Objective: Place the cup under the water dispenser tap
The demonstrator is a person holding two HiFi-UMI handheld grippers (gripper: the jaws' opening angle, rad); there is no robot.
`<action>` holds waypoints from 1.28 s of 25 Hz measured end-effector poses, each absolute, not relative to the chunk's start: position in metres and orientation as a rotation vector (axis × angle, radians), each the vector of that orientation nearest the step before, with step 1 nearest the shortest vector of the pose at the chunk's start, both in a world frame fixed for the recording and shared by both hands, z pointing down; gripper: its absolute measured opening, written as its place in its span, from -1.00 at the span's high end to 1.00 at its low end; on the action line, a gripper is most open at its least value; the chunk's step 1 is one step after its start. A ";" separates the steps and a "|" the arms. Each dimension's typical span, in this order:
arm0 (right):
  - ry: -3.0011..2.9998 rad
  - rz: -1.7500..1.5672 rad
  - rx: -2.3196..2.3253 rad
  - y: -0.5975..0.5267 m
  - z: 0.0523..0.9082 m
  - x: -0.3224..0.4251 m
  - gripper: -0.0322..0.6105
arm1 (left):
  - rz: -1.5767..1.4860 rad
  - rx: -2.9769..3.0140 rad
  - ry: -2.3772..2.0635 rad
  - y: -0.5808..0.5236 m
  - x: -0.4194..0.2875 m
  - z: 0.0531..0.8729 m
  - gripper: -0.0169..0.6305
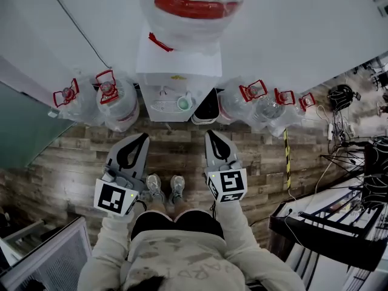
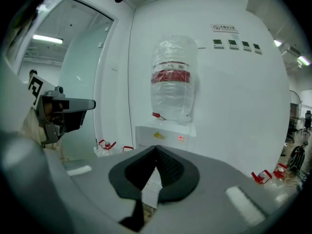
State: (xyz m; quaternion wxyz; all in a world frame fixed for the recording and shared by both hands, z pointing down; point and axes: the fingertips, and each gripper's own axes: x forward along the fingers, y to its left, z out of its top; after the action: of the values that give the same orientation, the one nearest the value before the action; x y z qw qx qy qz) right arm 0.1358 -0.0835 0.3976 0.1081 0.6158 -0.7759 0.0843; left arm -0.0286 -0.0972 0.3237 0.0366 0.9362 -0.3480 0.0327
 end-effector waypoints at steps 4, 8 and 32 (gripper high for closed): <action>-2.297 0.220 1.832 -0.073 0.372 0.137 0.87 | 0.077 2.893 -1.069 -0.092 -0.027 0.306 0.93; -2.306 0.192 1.852 -0.062 0.352 0.136 0.87 | 0.069 2.966 -1.057 -0.087 -0.025 0.290 0.93; -2.369 -0.049 1.983 -0.039 0.251 0.130 0.87 | -0.067 3.064 -1.031 -0.077 -0.028 0.219 0.93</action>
State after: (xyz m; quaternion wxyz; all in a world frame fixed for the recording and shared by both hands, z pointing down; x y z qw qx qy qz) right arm 0.1297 -0.0394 0.2509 0.0261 0.6415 -0.7665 -0.0157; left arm -0.0280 -0.0769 0.2186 -0.0461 0.9465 -0.3186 -0.0206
